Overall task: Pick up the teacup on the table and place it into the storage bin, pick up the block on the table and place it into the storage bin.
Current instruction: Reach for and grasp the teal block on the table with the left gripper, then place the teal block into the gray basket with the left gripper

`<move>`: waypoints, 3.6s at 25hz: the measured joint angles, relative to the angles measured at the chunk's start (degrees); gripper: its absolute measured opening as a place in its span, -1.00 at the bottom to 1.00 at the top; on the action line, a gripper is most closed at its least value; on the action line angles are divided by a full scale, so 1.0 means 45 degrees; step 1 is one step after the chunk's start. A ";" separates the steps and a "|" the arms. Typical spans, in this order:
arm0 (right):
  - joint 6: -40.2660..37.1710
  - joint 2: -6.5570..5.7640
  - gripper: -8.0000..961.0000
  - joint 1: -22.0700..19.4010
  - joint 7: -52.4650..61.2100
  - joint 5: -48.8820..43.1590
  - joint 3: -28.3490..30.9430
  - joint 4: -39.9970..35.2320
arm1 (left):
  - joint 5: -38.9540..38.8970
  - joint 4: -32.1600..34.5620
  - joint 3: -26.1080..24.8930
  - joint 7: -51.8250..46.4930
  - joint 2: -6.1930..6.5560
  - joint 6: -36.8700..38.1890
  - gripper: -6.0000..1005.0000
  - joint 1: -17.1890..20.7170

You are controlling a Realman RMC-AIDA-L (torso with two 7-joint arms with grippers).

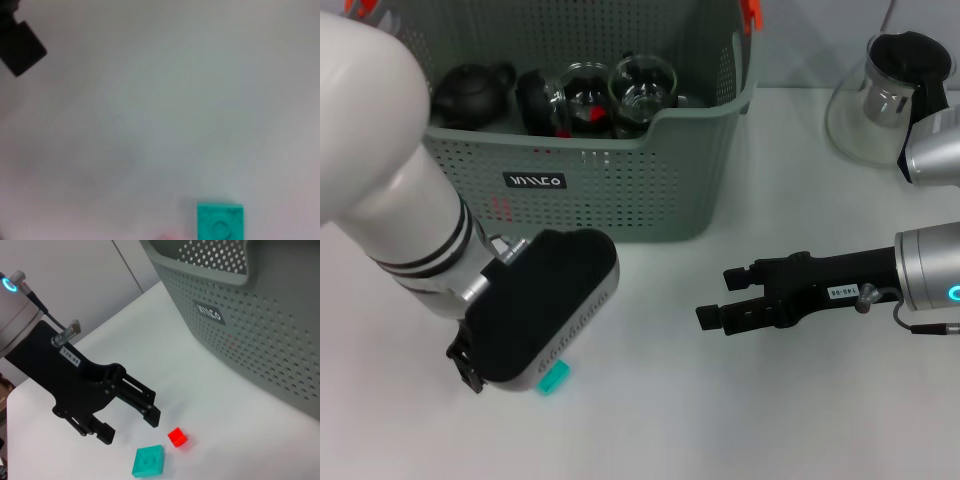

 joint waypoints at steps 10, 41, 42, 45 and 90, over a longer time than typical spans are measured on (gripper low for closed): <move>0.0046 0.0000 0.97 0.0021 -0.0066 0.0001 0.0000 0.0013 | -0.0050 -0.0647 0.1102 -0.0051 0.0002 -0.0055 0.74 -0.0217; 0.0069 -0.0022 0.96 -0.0110 -0.0137 -0.0003 -0.0002 0.0012 | -0.0373 -0.2146 0.2062 -0.0599 0.0005 -0.0972 0.74 -0.1087; 0.0069 -0.0022 0.96 -0.0112 -0.0138 -0.0007 0.0000 0.0012 | -0.0375 -0.2169 0.2075 -0.0642 0.0010 -0.0986 0.74 -0.1118; 0.0068 -0.0027 0.96 -0.0113 -0.0146 -0.0020 0.0000 0.0012 | -0.0373 -0.2194 0.2071 -0.0694 0.0018 -0.1024 0.58 -0.1156; 0.0024 -0.0068 0.96 -0.0181 -0.0478 -0.0001 -0.0001 0.0032 | -0.1605 -0.0570 -0.1290 -0.2374 0.0048 0.2302 -0.20 -0.2419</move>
